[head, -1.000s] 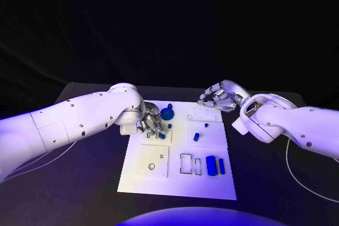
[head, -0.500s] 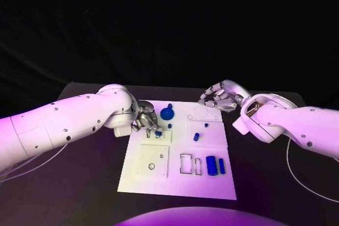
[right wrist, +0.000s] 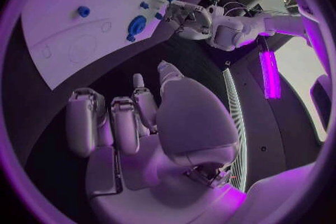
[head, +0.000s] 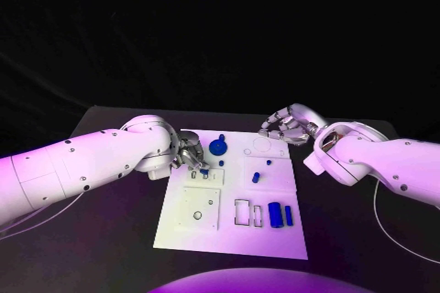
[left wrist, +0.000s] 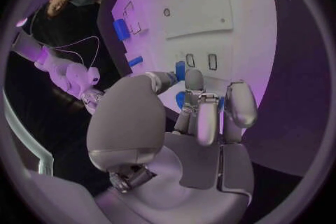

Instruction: Assemble the parts on the task board

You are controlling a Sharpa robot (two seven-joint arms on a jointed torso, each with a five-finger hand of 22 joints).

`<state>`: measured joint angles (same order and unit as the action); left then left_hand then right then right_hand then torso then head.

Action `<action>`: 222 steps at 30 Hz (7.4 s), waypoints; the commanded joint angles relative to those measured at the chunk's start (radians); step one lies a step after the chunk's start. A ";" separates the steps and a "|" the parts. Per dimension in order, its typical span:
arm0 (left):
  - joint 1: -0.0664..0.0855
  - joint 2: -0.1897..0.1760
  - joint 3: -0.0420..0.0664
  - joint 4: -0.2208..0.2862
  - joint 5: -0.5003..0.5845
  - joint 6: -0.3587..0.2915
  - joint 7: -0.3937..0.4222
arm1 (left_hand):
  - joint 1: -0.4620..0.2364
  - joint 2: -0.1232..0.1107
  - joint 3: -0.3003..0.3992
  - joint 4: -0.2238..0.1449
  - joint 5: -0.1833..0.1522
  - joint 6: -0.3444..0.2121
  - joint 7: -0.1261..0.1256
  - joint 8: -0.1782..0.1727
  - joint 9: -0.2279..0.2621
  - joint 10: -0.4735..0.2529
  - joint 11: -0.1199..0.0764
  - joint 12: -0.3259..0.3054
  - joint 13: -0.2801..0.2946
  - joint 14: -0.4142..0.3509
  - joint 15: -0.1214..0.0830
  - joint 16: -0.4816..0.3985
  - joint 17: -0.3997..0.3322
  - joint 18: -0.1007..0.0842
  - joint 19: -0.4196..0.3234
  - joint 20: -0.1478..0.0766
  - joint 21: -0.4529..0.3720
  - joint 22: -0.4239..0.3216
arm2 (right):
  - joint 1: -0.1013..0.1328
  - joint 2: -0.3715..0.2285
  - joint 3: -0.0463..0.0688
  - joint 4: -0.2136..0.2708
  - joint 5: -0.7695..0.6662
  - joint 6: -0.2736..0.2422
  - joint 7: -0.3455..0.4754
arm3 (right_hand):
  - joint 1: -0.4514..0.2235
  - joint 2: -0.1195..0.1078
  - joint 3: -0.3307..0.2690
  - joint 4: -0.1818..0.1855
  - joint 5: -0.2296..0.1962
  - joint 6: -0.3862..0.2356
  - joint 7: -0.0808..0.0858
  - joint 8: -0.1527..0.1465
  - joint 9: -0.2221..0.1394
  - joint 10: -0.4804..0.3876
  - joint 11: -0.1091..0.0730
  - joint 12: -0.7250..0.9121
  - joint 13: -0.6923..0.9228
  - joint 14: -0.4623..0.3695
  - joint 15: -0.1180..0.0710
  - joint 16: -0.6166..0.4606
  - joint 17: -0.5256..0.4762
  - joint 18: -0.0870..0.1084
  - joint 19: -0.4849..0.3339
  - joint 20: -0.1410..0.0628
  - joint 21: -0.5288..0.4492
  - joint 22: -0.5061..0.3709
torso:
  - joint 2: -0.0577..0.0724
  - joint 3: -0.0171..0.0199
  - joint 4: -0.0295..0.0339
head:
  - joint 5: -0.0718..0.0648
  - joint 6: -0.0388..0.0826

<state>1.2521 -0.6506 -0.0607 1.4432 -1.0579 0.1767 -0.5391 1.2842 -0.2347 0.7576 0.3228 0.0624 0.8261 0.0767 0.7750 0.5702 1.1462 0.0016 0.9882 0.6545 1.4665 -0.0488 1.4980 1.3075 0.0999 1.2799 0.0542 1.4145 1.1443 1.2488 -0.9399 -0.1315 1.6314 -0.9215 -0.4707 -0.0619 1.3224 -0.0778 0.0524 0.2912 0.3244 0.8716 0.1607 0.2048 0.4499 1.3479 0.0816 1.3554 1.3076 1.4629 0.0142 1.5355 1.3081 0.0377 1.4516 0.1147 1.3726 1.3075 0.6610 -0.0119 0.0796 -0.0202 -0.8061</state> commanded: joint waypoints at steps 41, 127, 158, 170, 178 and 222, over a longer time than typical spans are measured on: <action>-0.020 0.031 -0.001 -0.022 -0.047 0.035 -0.068 | -0.048 -0.036 0.227 -0.219 0.132 0.035 -0.012 0.008 0.129 0.053 -0.013 0.033 0.041 0.063 -0.020 0.010 0.111 -0.015 0.026 -0.009 0.015 0.022 | -0.008 0.008 0.000 -0.007 0.034 -0.009 0.013 | 0.004 -0.012 -0.010 -0.004 -0.011 -0.008 0.001 0.014 -0.002 -0.003 -0.002 0.000 0.001 0.079 -0.007 -0.006 0.137 0.014 -0.002 -0.002 -0.002 0.140 | 0.002 0.0001 -0.0016 | 0.007 0.001; -0.053 0.006 0.002 0.013 -0.081 -0.057 -0.069 | -0.077 -0.055 0.241 -0.254 0.214 0.064 -0.023 0.005 0.147 0.094 -0.025 0.054 0.073 0.067 -0.031 0.014 0.122 -0.028 0.076 -0.021 0.044 0.091 | -0.012 0.006 0.000 -0.030 0.025 -0.009 0.013 | 0.009 -0.008 -0.010 -0.003 -0.015 -0.009 0.000 0.017 -0.002 -0.001 -0.003 0.002 0.002 0.080 -0.008 -0.005 0.140 0.013 0.001 -0.002 0.002 0.143 | 0.002 0.0011 -0.0012 | 0.014 -0.002; -0.053 0.034 0.000 -0.017 -0.033 -0.036 -0.079 | -0.175 -0.042 0.103 -0.141 0.180 0.074 -0.046 -0.011 0.171 0.114 -0.039 0.070 0.097 0.068 -0.041 0.012 0.123 -0.031 0.082 -0.027 0.040 0.101 | -0.017 -0.001 0.000 -0.030 -0.034 -0.024 0.019 | 0.010 -0.006 -0.011 -0.002 -0.015 -0.009 0.000 0.019 -0.002 0.000 -0.003 0.003 0.003 0.079 -0.008 -0.006 0.138 0.012 0.001 -0.003 0.002 0.143 | 0.001 0.0022 -0.0030 | 0.013 -0.003; -0.053 0.035 0.000 -0.025 -0.024 -0.043 -0.084 | -0.184 -0.035 -0.025 -0.057 0.178 0.092 -0.048 -0.030 0.175 0.111 -0.040 0.077 0.105 0.068 -0.043 0.011 0.124 -0.033 0.090 -0.030 0.040 0.110 | -0.018 -0.001 0.000 -0.028 -0.043 -0.024 0.018 | 0.009 -0.007 -0.012 -0.001 -0.015 -0.009 0.000 0.020 -0.003 -0.004 -0.003 -0.001 -0.002 0.078 -0.008 -0.008 0.134 0.014 -0.002 -0.003 -0.005 0.139 | 0.002 0.0017 -0.0021 | 0.009 -0.004; -0.052 0.035 0.000 -0.030 -0.015 -0.042 -0.088 | -0.200 -0.021 -0.128 -0.031 0.181 0.100 -0.046 -0.041 0.178 0.108 -0.038 0.078 0.106 0.068 -0.041 0.011 0.125 -0.036 0.097 -0.029 0.042 0.121 | -0.019 -0.001 0.000 -0.028 -0.045 -0.022 0.017 | 0.008 -0.007 -0.013 -0.001 -0.016 -0.010 0.000 0.020 -0.003 -0.003 -0.003 0.000 -0.001 0.078 -0.008 -0.008 0.134 0.014 -0.002 -0.003 -0.004 0.140 | 0.001 0.0015 -0.0019 | 0.009 -0.005; -0.018 -0.035 0.066 0.029 0.046 -0.068 -0.066 | -0.257 0.038 -0.333 -0.029 0.192 0.053 -0.026 -0.100 0.166 0.086 -0.023 0.070 0.085 0.068 -0.031 0.009 0.125 -0.034 0.092 -0.024 0.037 0.116 | -0.019 -0.002 0.000 -0.036 -0.029 -0.028 0.013 | -0.008 -0.006 -0.023 0.001 -0.021 -0.013 0.001 0.023 -0.004 -0.011 -0.002 -0.007 -0.010 0.075 -0.008 -0.013 0.121 0.017 -0.008 -0.003 -0.016 0.134 | 0.001 0.0016 -0.0021 | 0.008 -0.009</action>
<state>1.2289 -0.6845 0.0043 1.4698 -1.0318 0.1095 -0.6183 1.0232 -0.1980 0.4287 0.2952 0.2501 0.8857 0.0481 0.6806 0.7395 1.2358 -0.0208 1.0606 0.7413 1.4668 -0.0839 1.5093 1.3075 0.0686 1.3723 0.0250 1.4565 1.2608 1.2304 -0.9417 -0.1315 1.5951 -0.9488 -0.4990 -0.0523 1.3238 -0.0816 0.0372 0.2924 0.3078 0.8648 0.1603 0.2241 0.4475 1.3446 0.0782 1.3515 1.2988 1.4665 0.0107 1.5278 1.3078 0.0376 1.4480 0.1110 1.3605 1.3078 0.6626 -0.0105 0.0776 -0.0117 -0.8157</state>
